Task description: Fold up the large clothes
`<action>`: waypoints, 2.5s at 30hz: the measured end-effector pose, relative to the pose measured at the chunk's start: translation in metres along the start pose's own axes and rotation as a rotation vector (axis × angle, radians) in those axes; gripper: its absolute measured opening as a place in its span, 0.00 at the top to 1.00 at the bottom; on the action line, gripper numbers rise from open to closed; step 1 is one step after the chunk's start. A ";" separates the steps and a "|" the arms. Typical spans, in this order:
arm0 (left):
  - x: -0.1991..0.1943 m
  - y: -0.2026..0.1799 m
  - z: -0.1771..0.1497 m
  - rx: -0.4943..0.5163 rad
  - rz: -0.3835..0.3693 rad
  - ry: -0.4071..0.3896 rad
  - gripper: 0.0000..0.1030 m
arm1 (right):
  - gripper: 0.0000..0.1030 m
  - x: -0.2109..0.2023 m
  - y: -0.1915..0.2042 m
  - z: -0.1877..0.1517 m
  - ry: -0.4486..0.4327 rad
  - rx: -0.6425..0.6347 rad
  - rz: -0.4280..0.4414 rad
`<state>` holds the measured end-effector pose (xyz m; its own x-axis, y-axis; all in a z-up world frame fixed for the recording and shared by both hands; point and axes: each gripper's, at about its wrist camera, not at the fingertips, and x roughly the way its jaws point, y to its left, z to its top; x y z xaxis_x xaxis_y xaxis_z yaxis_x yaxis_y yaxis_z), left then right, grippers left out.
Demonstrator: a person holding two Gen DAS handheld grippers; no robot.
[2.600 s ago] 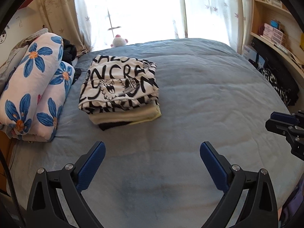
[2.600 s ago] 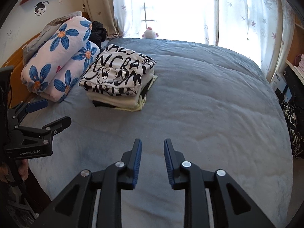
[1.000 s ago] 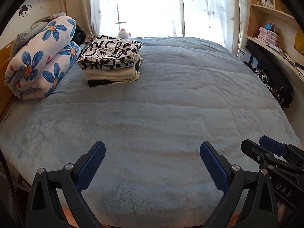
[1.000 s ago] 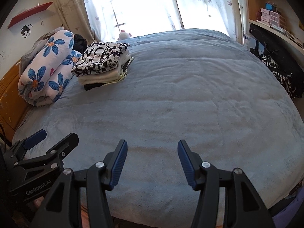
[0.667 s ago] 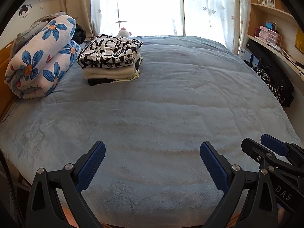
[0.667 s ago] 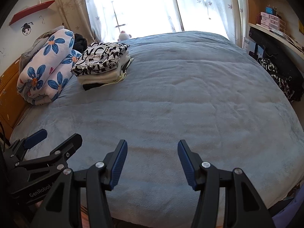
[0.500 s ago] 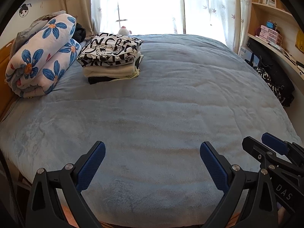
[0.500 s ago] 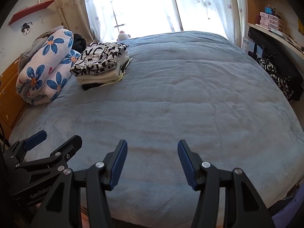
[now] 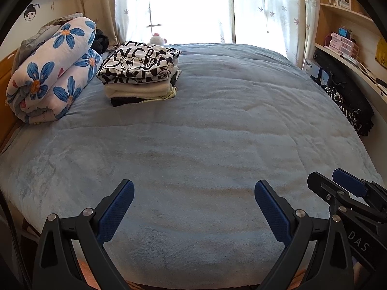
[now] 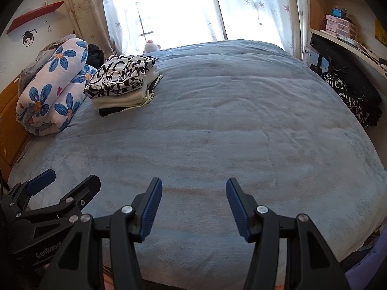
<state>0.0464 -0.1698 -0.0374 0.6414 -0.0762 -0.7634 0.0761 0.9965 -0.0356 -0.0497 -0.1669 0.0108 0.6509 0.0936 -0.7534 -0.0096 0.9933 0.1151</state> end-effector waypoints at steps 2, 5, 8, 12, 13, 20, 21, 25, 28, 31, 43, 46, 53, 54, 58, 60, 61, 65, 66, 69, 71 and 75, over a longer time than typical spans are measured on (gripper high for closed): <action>0.000 0.000 0.000 0.000 -0.001 0.000 0.04 | 0.46 -0.001 0.001 -0.001 -0.003 -0.002 -0.004; 0.000 0.000 0.000 0.000 -0.001 0.000 0.04 | 0.46 -0.001 0.001 -0.002 -0.005 -0.003 -0.007; 0.000 0.001 0.000 -0.004 -0.003 0.003 0.04 | 0.46 -0.001 0.001 -0.001 -0.004 -0.003 -0.006; 0.001 0.000 -0.001 -0.007 -0.004 0.005 0.04 | 0.46 -0.001 0.001 -0.001 -0.005 -0.004 -0.007; 0.001 0.001 -0.001 -0.007 -0.005 0.006 0.04 | 0.46 -0.001 0.001 -0.001 -0.004 -0.004 -0.007; 0.002 0.002 -0.001 -0.012 -0.004 0.011 0.04 | 0.46 -0.001 0.001 -0.002 -0.003 -0.004 -0.008; 0.002 0.003 -0.001 -0.013 -0.007 0.011 0.04 | 0.46 -0.001 0.001 -0.002 -0.002 -0.003 -0.008; 0.002 0.003 -0.002 -0.021 -0.006 0.016 0.04 | 0.46 -0.001 0.001 -0.002 -0.002 -0.005 -0.009; 0.002 0.003 -0.002 -0.023 -0.006 0.018 0.04 | 0.46 0.000 0.001 -0.002 -0.001 -0.005 -0.011; 0.003 0.004 -0.002 -0.028 -0.006 0.022 0.04 | 0.46 0.000 0.002 -0.001 -0.001 -0.006 -0.009; 0.006 0.005 -0.002 -0.037 -0.007 0.036 0.04 | 0.46 0.003 -0.002 -0.003 0.009 -0.010 -0.010; 0.008 0.006 -0.002 -0.038 -0.007 0.040 0.04 | 0.46 0.004 -0.001 -0.002 0.012 -0.012 -0.009; 0.012 0.007 0.000 -0.039 -0.008 0.054 0.04 | 0.46 0.010 0.001 0.000 0.026 -0.010 -0.011; 0.012 0.006 0.000 -0.039 -0.008 0.055 0.04 | 0.46 0.010 0.000 0.000 0.028 -0.011 -0.011; 0.014 0.006 0.001 -0.040 -0.007 0.063 0.04 | 0.46 0.013 0.000 0.000 0.035 -0.010 -0.013; 0.016 0.006 0.001 -0.041 -0.007 0.066 0.04 | 0.46 0.015 0.001 0.001 0.039 -0.010 -0.012; 0.016 0.006 0.001 -0.040 -0.007 0.068 0.04 | 0.46 0.016 0.000 0.002 0.042 -0.010 -0.012; 0.018 0.006 0.002 -0.041 -0.007 0.070 0.04 | 0.46 0.019 0.002 0.003 0.048 -0.009 -0.010; 0.019 0.007 0.002 -0.041 -0.007 0.071 0.04 | 0.46 0.019 0.002 0.003 0.047 -0.009 -0.011; 0.020 0.007 0.002 -0.042 -0.007 0.076 0.04 | 0.46 0.020 0.002 0.002 0.050 -0.009 -0.011; 0.023 0.007 0.002 -0.043 -0.008 0.079 0.04 | 0.46 0.023 0.002 0.003 0.054 -0.008 -0.009; 0.027 0.008 0.002 -0.041 -0.004 0.081 0.04 | 0.46 0.027 0.002 0.003 0.062 -0.007 -0.009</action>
<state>0.0658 -0.1637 -0.0574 0.5773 -0.0784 -0.8128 0.0459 0.9969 -0.0636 -0.0297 -0.1630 -0.0078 0.6025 0.0887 -0.7932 -0.0097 0.9945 0.1039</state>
